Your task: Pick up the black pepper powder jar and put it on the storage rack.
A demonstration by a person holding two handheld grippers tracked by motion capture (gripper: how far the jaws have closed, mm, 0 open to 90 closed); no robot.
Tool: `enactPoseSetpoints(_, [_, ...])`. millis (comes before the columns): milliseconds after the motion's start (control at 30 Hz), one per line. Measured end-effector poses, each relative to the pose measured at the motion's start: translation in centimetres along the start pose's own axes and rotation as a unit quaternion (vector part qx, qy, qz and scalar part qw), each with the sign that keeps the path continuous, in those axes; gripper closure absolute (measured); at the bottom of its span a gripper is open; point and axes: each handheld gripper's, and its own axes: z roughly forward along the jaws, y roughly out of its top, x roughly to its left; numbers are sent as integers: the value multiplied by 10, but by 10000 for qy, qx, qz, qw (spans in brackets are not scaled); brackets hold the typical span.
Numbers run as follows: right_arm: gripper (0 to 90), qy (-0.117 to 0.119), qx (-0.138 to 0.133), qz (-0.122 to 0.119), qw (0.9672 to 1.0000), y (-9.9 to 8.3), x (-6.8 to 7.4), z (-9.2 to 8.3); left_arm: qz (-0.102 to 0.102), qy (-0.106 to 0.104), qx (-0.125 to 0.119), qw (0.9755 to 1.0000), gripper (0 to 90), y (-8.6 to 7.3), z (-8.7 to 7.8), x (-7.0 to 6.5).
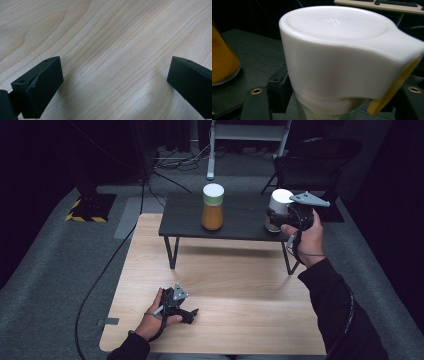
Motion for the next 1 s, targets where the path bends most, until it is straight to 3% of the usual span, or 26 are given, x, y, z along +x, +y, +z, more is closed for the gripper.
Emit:
enactPoseSetpoints(600, [299,87,-134,171,9997,-10,-7,0,27,-16,-1,10000,4,0,0,0])
enactPoseSetpoints(1000, [248,-77,-115,-9,9999,-10,1,1,29,-17,-1,10000,4,0,0,0])
